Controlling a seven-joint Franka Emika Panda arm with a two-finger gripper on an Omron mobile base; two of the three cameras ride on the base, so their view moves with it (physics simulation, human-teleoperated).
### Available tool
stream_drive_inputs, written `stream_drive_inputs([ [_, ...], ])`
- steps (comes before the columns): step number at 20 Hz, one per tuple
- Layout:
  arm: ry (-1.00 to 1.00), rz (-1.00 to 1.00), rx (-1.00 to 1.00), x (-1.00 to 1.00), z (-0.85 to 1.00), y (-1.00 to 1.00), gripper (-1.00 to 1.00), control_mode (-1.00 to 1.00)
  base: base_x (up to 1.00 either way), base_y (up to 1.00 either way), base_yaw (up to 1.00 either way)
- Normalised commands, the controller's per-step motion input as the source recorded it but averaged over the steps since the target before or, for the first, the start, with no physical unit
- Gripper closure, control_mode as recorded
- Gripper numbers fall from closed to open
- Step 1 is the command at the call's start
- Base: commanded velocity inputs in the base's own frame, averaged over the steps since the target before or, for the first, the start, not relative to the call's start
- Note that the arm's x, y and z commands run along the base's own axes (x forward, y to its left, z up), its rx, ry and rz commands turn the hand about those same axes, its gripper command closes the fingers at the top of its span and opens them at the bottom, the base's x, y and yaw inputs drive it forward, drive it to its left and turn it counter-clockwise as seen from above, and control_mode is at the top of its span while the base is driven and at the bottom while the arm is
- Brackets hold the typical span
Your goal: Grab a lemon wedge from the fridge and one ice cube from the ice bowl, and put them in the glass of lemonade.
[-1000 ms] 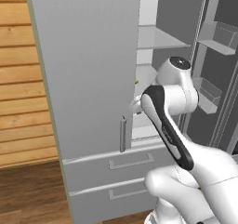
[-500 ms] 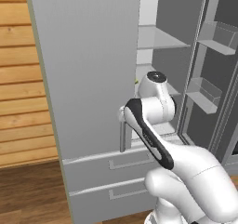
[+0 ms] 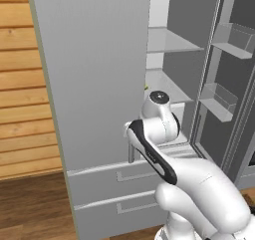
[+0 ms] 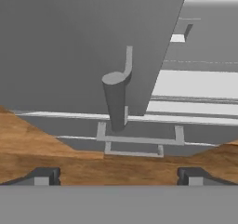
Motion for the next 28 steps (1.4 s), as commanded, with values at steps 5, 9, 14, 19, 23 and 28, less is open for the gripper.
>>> stream_drive_inputs([
  [5,0.00,-0.01,0.00,0.45,-0.07,0.00,-1.00,-1.00,0.00,0.00,0.00],
  [9,0.06,0.00,0.00,0.23,0.00,0.00,-1.00,-1.00,0.00,0.00,0.00],
  [14,0.01,0.00,0.00,0.07,-0.24,0.00,-1.00,-1.00,0.00,0.00,0.00],
  [19,0.00,0.00,0.00,0.08,-0.39,0.05,-1.00,-1.00,0.00,0.00,0.00],
  [23,-0.03,-0.01,0.00,0.14,-0.16,0.09,-1.00,-1.00,0.00,0.00,0.00],
  [28,-0.01,-0.04,0.00,0.35,-0.13,0.14,-1.00,-1.00,0.00,0.00,0.00],
])
